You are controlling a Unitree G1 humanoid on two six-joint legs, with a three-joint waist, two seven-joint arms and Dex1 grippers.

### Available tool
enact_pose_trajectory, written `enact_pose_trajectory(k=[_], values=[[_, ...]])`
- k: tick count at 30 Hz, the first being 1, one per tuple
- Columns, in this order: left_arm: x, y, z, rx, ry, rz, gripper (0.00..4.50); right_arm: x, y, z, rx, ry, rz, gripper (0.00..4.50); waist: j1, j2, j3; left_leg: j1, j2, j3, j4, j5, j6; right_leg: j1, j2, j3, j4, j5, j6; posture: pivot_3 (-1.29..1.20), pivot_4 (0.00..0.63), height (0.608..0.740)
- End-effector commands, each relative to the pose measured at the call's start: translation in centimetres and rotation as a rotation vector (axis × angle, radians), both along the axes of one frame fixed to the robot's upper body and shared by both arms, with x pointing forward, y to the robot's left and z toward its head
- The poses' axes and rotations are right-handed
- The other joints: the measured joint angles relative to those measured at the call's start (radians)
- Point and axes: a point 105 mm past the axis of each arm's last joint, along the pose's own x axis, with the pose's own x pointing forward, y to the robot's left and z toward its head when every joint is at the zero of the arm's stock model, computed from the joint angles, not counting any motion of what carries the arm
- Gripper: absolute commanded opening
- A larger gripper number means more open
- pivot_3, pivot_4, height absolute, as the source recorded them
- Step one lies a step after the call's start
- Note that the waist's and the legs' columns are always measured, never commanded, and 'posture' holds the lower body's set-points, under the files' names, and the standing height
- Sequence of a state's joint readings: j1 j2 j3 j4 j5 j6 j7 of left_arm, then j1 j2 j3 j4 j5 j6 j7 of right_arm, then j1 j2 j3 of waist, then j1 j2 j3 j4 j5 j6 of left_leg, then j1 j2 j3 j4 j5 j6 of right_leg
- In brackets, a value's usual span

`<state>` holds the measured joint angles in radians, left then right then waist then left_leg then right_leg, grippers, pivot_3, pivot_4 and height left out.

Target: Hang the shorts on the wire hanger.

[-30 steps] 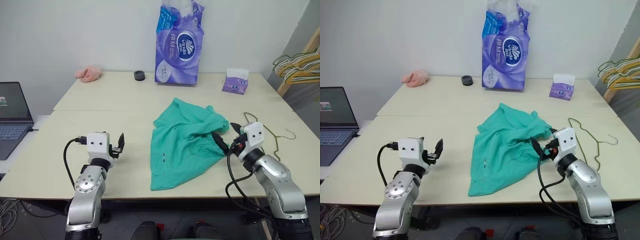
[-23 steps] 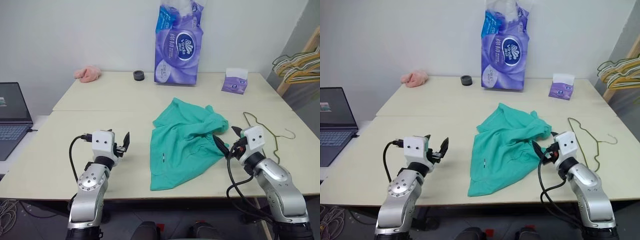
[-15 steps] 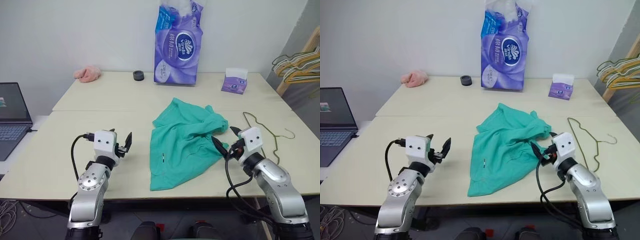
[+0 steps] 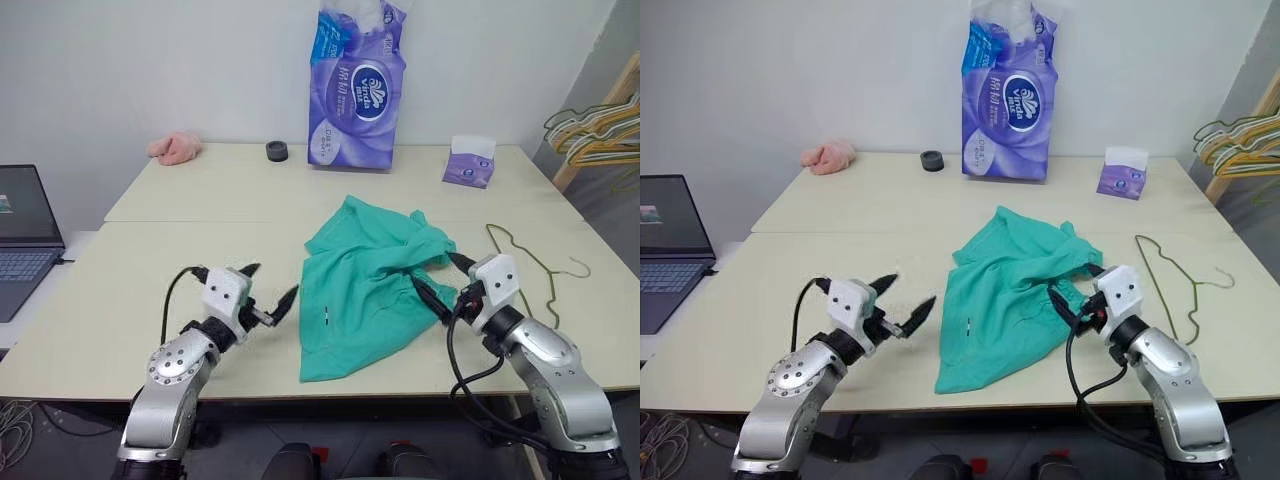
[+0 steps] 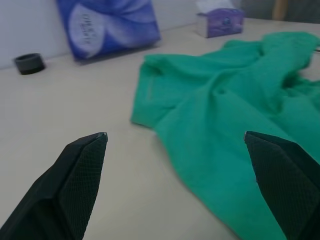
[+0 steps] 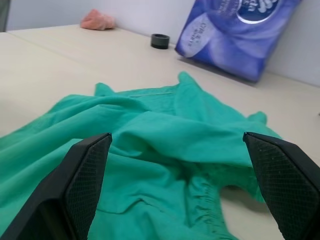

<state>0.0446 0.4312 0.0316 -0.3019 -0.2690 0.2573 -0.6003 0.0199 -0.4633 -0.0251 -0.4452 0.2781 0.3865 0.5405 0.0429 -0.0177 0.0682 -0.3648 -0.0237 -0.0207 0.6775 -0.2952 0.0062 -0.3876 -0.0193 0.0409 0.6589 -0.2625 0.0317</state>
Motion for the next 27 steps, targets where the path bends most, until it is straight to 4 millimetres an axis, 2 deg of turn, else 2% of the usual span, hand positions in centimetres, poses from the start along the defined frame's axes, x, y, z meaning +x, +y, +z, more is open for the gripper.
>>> enact_pose_trajectory(k=[1,5,10,12,15,20,23,27], values=[[-2.6,-2.4,0.1,0.057,0.076,-0.286,4.48,-2.1,1.2,0.8,-0.081,-0.026,0.168,4.50,-0.003,0.001,0.001,0.000,0.000,0.000,0.000,0.000,0.000,0.000,0.000,0.000,0.000,-0.001,0.001,0.05,0.032,0.740],[-5.6,-3.1,-1.5,0.213,0.207,-0.550,4.48,-4.7,1.5,-0.3,-0.170,0.052,0.313,4.50,-0.018,0.002,0.002,0.000,0.000,0.000,-0.001,0.000,0.000,0.000,0.000,0.000,0.000,-0.005,-0.004,0.03,0.031,0.740],[-5.0,-3.6,-2.3,0.373,0.200,-0.613,4.48,-7.3,1.5,-1.3,-0.230,0.174,0.420,4.50,-0.023,0.002,0.002,0.001,0.001,0.000,-0.001,0.000,0.000,0.000,0.000,0.000,0.000,-0.005,-0.003,0.00,0.033,0.740],[-4.1,-3.9,-2.8,0.409,0.173,-0.584,4.48,-8.0,1.6,-1.7,-0.250,0.194,0.441,4.50,-0.024,0.001,0.003,0.001,0.001,0.000,-0.001,0.000,0.000,0.000,0.000,0.000,0.000,-0.005,-0.003,-0.01,0.035,0.740],[-3.3,-4.2,-3.5,0.434,0.161,-0.555,4.48,-8.5,1.6,-1.9,-0.273,0.195,0.447,4.50,-0.028,0.000,0.004,0.000,0.001,0.000,-0.001,0.000,0.000,0.000,0.000,0.000,-0.001,-0.005,-0.001,-0.03,0.038,0.740],[-3.7,-4.8,-4.7,0.463,0.165,-0.578,4.48,-8.4,1.1,-2.1,-0.297,0.168,0.407,4.50,-0.045,-0.001,0.005,0.000,0.001,0.000,-0.001,0.000,0.000,0.000,0.000,0.000,-0.001,-0.003,0.004,-0.06,0.042,0.740],[-3.2,-4.8,-5.1,0.471,0.155,-0.545,3.89,-8.0,0.5,-2.0,-0.311,0.141,0.368,4.50,-0.046,-0.001,0.005,0.000,0.001,0.000,-0.001,0.000,0.000,0.000,0.000,0.000,-0.001,-0.002,0.004,-0.07,0.043,0.740],[-2.7,-4.5,-5.5,0.484,0.142,-0.522,2.67,-7.5,0.0,-1.8,-0.329,0.106,0.333,4.50,-0.048,-0.001,0.005,0.000,0.001,0.000,-0.001,0.000,0.000,0.000,0.000,0.000,-0.001,-0.002,0.004,-0.08,0.044,0.740]])
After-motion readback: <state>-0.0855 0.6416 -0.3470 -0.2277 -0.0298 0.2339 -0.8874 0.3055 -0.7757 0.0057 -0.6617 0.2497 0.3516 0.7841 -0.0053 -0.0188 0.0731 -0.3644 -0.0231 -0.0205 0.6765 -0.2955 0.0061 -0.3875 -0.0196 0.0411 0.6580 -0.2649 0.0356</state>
